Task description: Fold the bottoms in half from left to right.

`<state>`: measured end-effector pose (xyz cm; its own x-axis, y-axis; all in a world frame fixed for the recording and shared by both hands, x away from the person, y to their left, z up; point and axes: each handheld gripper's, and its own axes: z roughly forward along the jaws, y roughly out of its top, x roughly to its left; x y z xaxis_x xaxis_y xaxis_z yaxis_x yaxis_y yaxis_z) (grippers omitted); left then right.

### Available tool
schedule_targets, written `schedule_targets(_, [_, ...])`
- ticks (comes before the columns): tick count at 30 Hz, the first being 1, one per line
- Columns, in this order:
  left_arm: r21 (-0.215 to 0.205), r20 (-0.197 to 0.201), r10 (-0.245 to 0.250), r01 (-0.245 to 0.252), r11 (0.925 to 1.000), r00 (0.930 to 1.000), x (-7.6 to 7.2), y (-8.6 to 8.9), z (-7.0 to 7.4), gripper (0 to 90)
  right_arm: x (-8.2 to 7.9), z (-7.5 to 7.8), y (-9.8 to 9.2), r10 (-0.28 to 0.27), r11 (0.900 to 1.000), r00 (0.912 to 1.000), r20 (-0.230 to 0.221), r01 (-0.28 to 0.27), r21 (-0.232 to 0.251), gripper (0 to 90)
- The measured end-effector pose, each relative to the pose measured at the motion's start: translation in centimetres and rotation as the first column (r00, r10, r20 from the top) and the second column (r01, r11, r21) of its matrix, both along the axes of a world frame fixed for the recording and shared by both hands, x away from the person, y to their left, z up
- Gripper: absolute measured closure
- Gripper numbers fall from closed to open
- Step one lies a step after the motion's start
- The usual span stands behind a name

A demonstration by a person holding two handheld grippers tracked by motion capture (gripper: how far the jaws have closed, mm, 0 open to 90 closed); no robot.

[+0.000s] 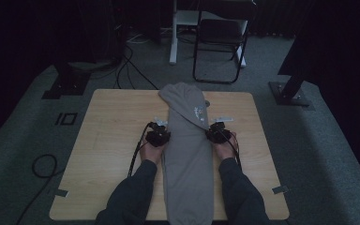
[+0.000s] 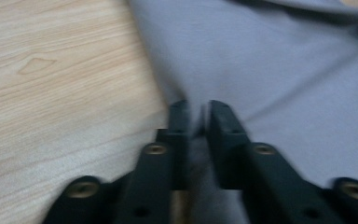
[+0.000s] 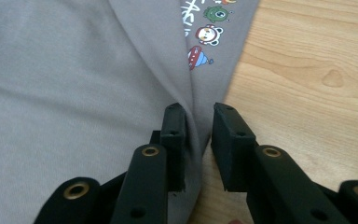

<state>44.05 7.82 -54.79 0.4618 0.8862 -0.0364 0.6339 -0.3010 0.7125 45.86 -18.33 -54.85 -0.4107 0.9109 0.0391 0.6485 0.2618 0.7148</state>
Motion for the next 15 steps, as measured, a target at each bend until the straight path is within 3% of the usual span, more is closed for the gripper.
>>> schedule_targets(4, [-0.008, 0.002, -0.042, 0.042, 0.9991, 0.9991, -2.5, 1.3, -0.1, 83.7, -1.8, 0.0, 0.2, 0.064, 0.998, 0.9979, -0.004, -0.064, -0.008, 78.4])
schedule_targets(5, [-0.008, 0.002, -0.042, 0.042, 0.9991, 0.9991, -2.5, 1.3, -0.1, 83.5, -1.8, 0.0, 0.2, 0.064, 0.998, 0.9979, -0.004, -0.064, -0.008, 78.4])
schedule_targets(8, [-0.046, 0.005, -0.065, 0.065, 0.9968, 0.9979, -5.1, 2.1, -0.4, 83.1, -4.1, 0.1, 0.0, 0.115, 0.993, 0.9933, -0.011, -0.116, -0.007, 78.5])
schedule_targets(13, [-0.02, 0.034, -0.126, 0.126, 0.9918, 0.9915, -8.8, 2.1, -0.6, 81.9, -7.4, 0.2, -0.6, 0.158, 0.987, 0.9869, -0.031, -0.158, -0.003, 77.9])
schedule_targets(15, [0.002, 0.038, -0.141, 0.141, 0.9901, 0.9893, -9.8, 2.1, -0.5, 80.8, -8.3, 0.3, -0.8, 0.172, 0.985, 0.9843, -0.039, -0.173, -0.015, 71.7])
